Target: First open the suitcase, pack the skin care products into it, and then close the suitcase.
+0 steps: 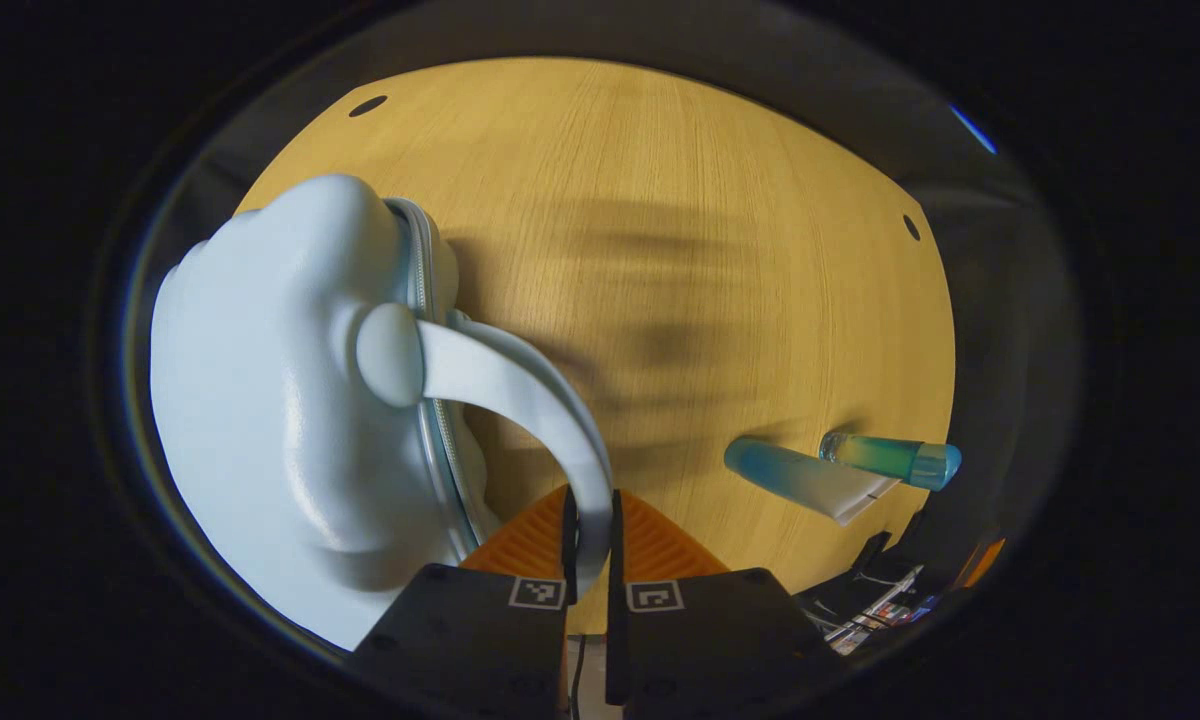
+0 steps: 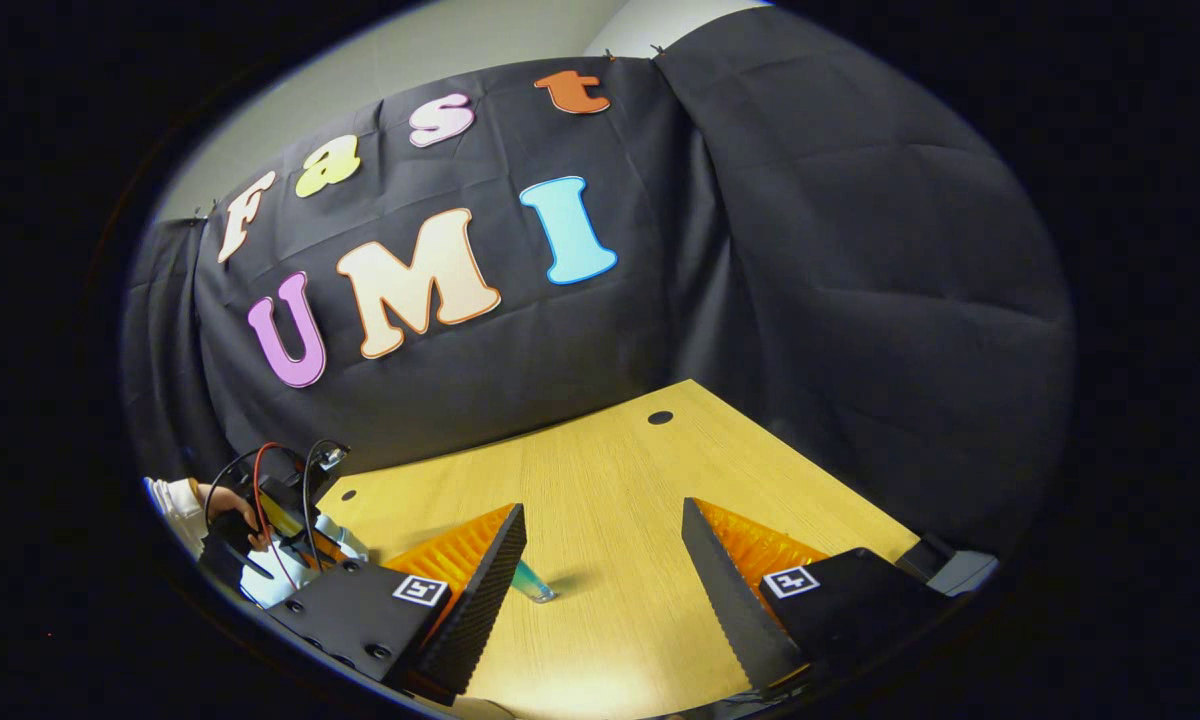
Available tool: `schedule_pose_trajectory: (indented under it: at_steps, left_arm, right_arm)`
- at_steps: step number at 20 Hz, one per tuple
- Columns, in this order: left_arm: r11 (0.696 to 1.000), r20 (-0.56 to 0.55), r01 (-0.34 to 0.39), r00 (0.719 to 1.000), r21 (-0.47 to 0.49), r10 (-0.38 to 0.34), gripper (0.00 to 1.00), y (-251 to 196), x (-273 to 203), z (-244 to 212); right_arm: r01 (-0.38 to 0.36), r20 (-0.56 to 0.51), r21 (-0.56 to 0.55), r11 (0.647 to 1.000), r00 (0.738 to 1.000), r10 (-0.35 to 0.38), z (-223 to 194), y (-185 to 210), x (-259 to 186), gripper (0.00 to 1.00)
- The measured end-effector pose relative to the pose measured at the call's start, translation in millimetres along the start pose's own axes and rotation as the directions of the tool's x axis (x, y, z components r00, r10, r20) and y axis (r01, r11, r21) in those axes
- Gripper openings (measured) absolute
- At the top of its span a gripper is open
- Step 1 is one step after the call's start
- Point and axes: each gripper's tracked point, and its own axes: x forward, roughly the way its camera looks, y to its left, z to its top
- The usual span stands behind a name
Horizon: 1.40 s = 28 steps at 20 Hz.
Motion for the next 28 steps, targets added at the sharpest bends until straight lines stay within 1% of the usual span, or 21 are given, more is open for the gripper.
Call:
schedule_pose_trajectory:
  at_steps: [4, 11, 12, 13, 14, 15, 18, 20, 22, 23, 24, 25, 27, 28]
  left_arm:
    - [0.999, 0.013, 0.007, 1.000, 0.031, -0.008, 0.05, -1.0, -0.4, 1.2]
    - [0.998, 0.029, 0.048, 0.998, 0.030, -0.049, 0.05, -2.7, -5.9, 2.5]
    - [0.998, 0.030, 0.051, 0.998, 0.032, -0.052, 0.05, -2.9, -5.9, 2.6]
    - [0.998, 0.026, 0.056, 0.998, 0.034, -0.057, 0.05, -2.4, -6.5, 2.0]
    - [0.998, 0.019, 0.061, 0.998, 0.033, -0.062, 0.05, -2.1, -6.3, 1.3]
    - [0.997, 0.008, 0.069, 0.998, 0.031, -0.069, 0.05, -1.3, -5.5, 0.4]
    - [0.997, -0.030, 0.072, 0.997, 0.031, -0.071, 0.05, 2.1, -2.2, -3.1]
    - [0.997, -0.055, 0.060, 0.997, 0.053, -0.057, 0.05, 4.8, 2.4, -6.6]
    - [0.995, -0.094, 0.076, 0.993, 0.070, -0.069, 0.05, 2.5, 3.0, -12.2]
    - [0.993, -0.120, 0.073, 0.991, 0.092, -0.062, 0.05, 6.1, 2.6, -14.6]
    - [0.991, -0.136, 0.056, 0.990, 0.118, -0.039, 0.04, 11.8, 3.5, -13.1]
    - [0.991, -0.146, 0.054, 0.989, 0.124, -0.035, 0.05, 8.9, 4.1, -15.4]
    - [0.991, -0.142, 0.052, 0.989, 0.126, -0.034, 0.05, 8.0, 1.5, -13.4]
    - [0.990, -0.124, 0.062, 0.991, 0.125, -0.047, 0.05, 6.5, -1.3, -9.9]
  right_arm:
    - [0.008, 0.005, 0.004, 1.000, 1.000, -0.008, -1.8, 0.3, -5.1, 0.98]
    - [0.012, 0.008, 0.004, 1.000, 1.000, -0.012, -3.9, 6.2, -15.2, 0.98]
    - [0.009, 0.007, 0.003, 1.000, 1.000, -0.010, -5.4, 7.2, -17.0, 0.94]
    - [0.007, 0.007, 0.003, 1.000, 1.000, -0.007, -5.7, 8.8, -18.4, 0.94]
    - [0.004, 0.008, 0.002, 1.000, 1.000, -0.004, -5.9, 10.4, -19.9, 0.94]
    - [0.002, 0.009, 0.000, 1.000, 1.000, -0.002, -6.0, 12.0, -21.0, 0.98]
    - [-0.001, 0.004, 0.001, 1.000, 1.000, 0.001, -9.8, 13.3, -25.3, 0.98]
    - [0.001, 0.004, -0.001, 1.000, 1.000, -0.001, -11.7, 13.5, -28.4, 0.98]
    - [0.003, -0.001, -0.001, 1.000, 1.000, -0.003, -14.8, 13.3, -31.8, 0.98]
    - [0.004, -0.005, 0.001, 1.000, 1.000, -0.004, -16.4, 13.3, -32.7, 0.98]
    - [0.003, -0.009, 0.002, 1.000, 1.000, -0.003, -19.7, 13.3, -33.9, 0.98]
    - [0.002, -0.012, 0.002, 1.000, 1.000, -0.002, -21.4, 14.1, -35.0, 0.98]
    - [0.007, -0.012, -0.006, 1.000, 1.000, -0.007, -23.1, 13.7, -37.5, 0.98]
    - [0.010, -0.011, -0.007, 1.000, 1.000, -0.010, -24.3, 12.9, -39.2, 0.98]
